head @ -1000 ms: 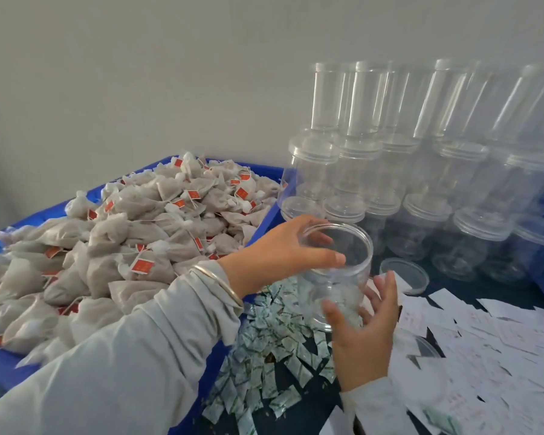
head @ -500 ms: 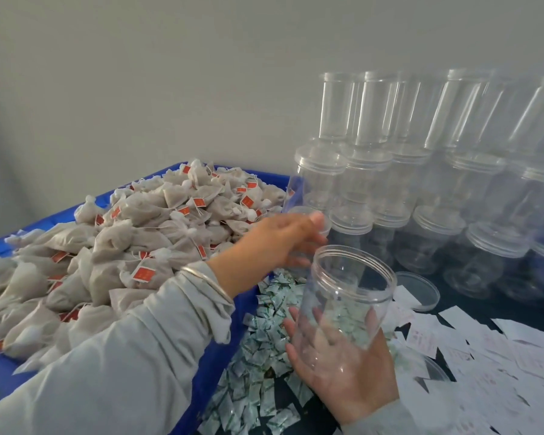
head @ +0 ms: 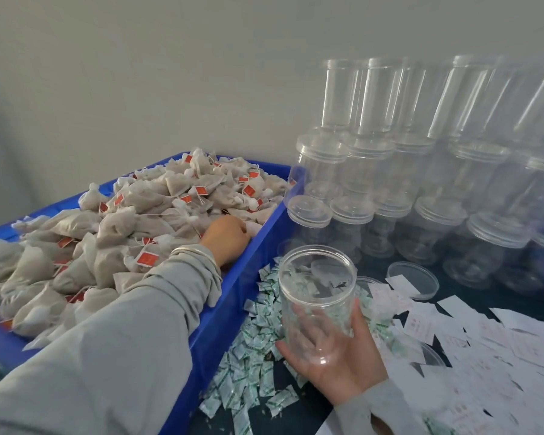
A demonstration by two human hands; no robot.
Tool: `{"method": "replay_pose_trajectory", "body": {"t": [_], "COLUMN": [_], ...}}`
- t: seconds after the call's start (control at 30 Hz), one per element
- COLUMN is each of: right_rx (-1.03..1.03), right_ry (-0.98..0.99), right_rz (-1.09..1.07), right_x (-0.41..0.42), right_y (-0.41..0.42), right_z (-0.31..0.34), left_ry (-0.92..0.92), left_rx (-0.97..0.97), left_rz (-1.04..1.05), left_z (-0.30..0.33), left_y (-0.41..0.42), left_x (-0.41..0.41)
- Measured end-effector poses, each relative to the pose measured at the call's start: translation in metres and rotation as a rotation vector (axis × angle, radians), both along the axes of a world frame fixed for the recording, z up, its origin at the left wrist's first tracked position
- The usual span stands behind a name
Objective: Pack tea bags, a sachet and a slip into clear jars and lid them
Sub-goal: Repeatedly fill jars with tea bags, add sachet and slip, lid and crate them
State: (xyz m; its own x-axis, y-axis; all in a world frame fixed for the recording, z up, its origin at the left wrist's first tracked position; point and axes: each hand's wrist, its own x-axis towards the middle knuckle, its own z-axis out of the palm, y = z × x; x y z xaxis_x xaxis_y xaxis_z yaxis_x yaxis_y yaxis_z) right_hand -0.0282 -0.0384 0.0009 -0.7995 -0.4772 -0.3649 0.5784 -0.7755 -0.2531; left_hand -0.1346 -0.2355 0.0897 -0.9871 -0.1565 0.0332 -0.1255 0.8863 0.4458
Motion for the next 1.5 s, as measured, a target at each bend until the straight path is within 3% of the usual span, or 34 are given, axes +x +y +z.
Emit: {"method": "replay_pose_trajectory", "body": {"t": [0.23, 0.3, 0.33, 0.5, 0.57, 0.63, 0.77, 0.9, 1.07, 1.2, 1.5], "right_rx": [0.038, 0.062, 0.066, 0.08, 0.086, 0.094, 0.098, 0.099, 0.12, 0.109, 0.072], "right_ry": [0.014, 0.012, 0.01, -0.019, -0.026, -0.026, -0.026, -0.023, -0.026, -0.032, -0.045], "right_rz": [-0.04, -0.041, -0.039, -0.04, -0.043, -0.045, -0.044, -0.047, -0.049, -0.055, -0.026], "right_x": [0.002, 0.003, 0.002, 0.001, 0.001, 0.001, 0.0, -0.001, -0.002, -0.003, -0.004], "right_y": [0.001, 0.001, 0.002, 0.001, 0.001, 0.0, 0.0, 0.0, -0.001, 0.0, 0.001], "right_z": [0.002, 0.003, 0.002, 0.001, 0.001, 0.0, 0.0, -0.001, -0.003, -0.005, -0.005], "left_ry": [0.028, 0.052, 0.061, 0.156, 0.088, -0.057, -0.295, -0.431, -0.528, -0.599, -0.598], "left_rx": [-0.039, 0.07, 0.174, 1.292, 1.557, 1.685, 1.68, 1.531, 1.199, 1.047, 1.032], "left_rz": [0.069, 0.133, 0.161, 0.226, 0.185, 0.081, -0.172, -0.305, -0.426, -0.495, -0.498], "left_z": [0.008, 0.013, 0.015, 0.032, 0.042, 0.049, 0.055, 0.058, 0.057, 0.057, 0.058], "left_y": [-0.001, -0.002, -0.002, 0.002, 0.008, 0.011, 0.014, 0.014, 0.021, 0.023, 0.018], "left_x": [-0.008, -0.013, -0.014, 0.002, 0.012, 0.02, 0.031, 0.035, 0.042, 0.047, 0.044]}}
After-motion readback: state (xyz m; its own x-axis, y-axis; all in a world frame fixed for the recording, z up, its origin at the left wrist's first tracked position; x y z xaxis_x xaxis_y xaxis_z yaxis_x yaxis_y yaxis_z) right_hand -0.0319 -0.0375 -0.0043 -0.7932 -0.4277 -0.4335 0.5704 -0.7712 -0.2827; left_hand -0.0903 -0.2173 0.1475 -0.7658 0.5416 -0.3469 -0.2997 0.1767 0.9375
